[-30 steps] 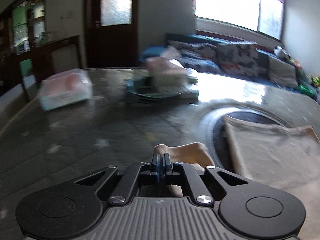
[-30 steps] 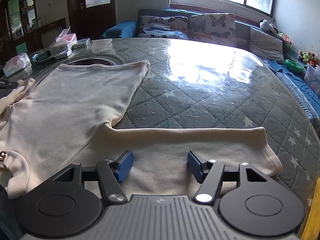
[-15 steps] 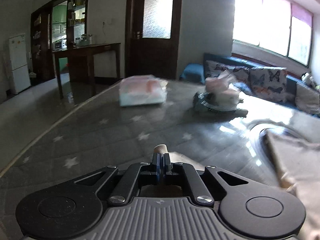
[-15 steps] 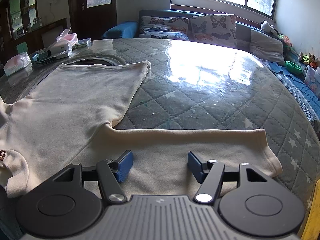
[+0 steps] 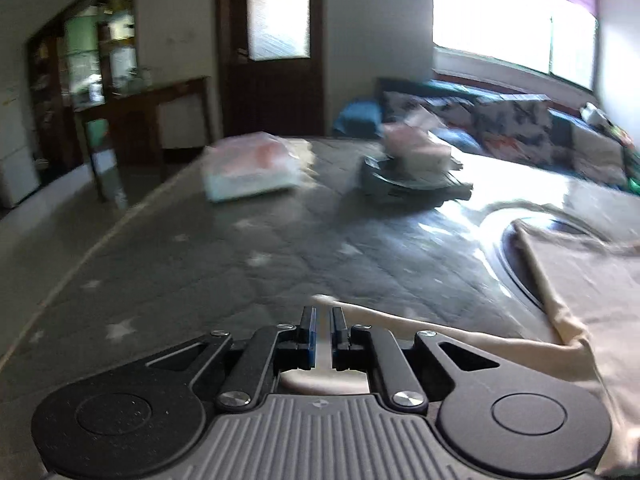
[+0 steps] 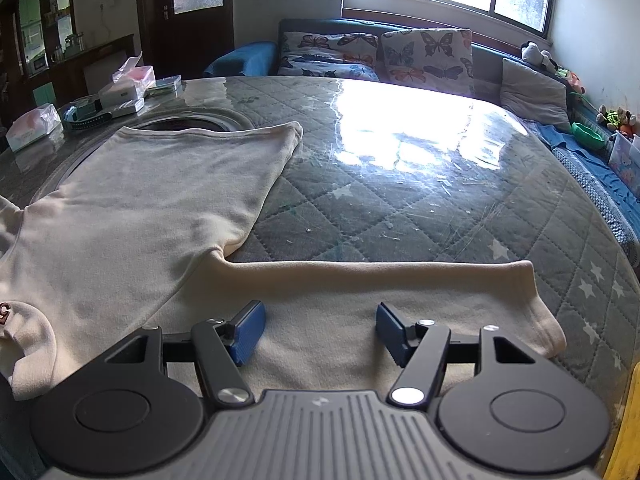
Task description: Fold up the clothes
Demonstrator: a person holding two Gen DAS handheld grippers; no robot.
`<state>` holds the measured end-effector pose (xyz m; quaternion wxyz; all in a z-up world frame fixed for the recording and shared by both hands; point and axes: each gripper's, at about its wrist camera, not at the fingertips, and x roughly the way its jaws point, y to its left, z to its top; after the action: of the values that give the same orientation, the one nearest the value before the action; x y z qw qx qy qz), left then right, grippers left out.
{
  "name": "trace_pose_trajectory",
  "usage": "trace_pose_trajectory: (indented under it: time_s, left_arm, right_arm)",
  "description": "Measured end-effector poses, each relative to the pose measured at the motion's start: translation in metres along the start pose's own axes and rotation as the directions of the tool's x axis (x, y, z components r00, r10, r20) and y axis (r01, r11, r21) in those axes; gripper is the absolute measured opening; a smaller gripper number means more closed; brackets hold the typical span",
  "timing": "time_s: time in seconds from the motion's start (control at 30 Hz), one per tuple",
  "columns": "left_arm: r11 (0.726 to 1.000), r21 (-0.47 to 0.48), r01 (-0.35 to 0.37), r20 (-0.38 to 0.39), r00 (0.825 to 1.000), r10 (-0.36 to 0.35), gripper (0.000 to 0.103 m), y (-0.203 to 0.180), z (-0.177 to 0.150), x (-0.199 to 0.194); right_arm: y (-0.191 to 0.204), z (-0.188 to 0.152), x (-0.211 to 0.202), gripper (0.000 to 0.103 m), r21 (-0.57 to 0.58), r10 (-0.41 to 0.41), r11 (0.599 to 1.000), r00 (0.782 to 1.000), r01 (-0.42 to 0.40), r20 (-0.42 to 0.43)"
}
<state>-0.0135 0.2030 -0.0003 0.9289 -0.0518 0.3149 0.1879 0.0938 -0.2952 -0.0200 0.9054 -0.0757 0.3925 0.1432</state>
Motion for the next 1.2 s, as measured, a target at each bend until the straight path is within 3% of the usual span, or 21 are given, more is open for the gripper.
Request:
trace_pose_trajectory:
  time_s: [0.17, 0.37, 0.5, 0.67, 0.73, 0.83, 1.0, 1.1, 1.2]
  left_arm:
    - [0.999, 0.047, 0.015, -0.069, 0.998, -0.012, 0.010, -0.014, 0.002, 0.032]
    - [0.992, 0.114, -0.054, -0.052, 0.997, 0.061, 0.010, -0.016, 0.013, 0.054]
    - [0.988, 0.141, -0.066, -0.046, 0.996, 0.073, 0.010, -0.018, 0.011, 0.054]
    - [0.994, 0.090, -0.064, -0.054, 0.996, 0.069, 0.013, -0.017, 0.015, 0.044]
    - [0.995, 0.094, -0.021, -0.032, 0.999, 0.024, 0.013, -0.026, 0.016, 0.029]
    - [0.988, 0.112, 0.105, -0.017, 0.994, -0.104, 0.013, -0.049, 0.014, 0.005]
    - [0.939, 0.130, 0.319, -0.044, 0.948, -0.316, 0.013, -0.095, 0.006, -0.017]
    - [0.911, 0.155, 0.383, -0.058, 0.924, -0.378, 0.013, -0.121, 0.002, -0.018]
    - [0.901, 0.153, 0.407, -0.064, 0.914, -0.402, 0.013, -0.137, -0.001, -0.010]
  right_arm:
    - [0.000, -0.001, 0.001, 0.064, 0.002, 0.001, 1.000, 1.000, -0.001, 0.001]
    - [-0.001, -0.001, 0.001, 0.065, 0.003, 0.001, 1.000, 1.000, -0.001, 0.001]
    - [-0.001, -0.001, 0.001, 0.066, 0.006, 0.001, 1.000, 1.000, -0.001, 0.003]
    - [-0.002, -0.001, 0.001, 0.066, 0.003, 0.001, 1.000, 1.000, -0.001, 0.004]
    - [-0.001, -0.001, 0.001, 0.066, 0.002, 0.001, 1.000, 1.000, -0.001, 0.005]
    - [-0.001, -0.001, 0.001, 0.066, 0.003, 0.000, 1.000, 1.000, 0.000, 0.007]
    - [-0.001, -0.002, 0.001, 0.066, 0.007, -0.001, 1.000, 1.000, 0.001, 0.012]
    - [-0.001, -0.002, 0.001, 0.066, 0.006, -0.003, 1.000, 1.000, 0.003, 0.014]
    - [0.000, -0.002, 0.001, 0.066, 0.007, -0.002, 1.000, 1.000, 0.002, 0.016]
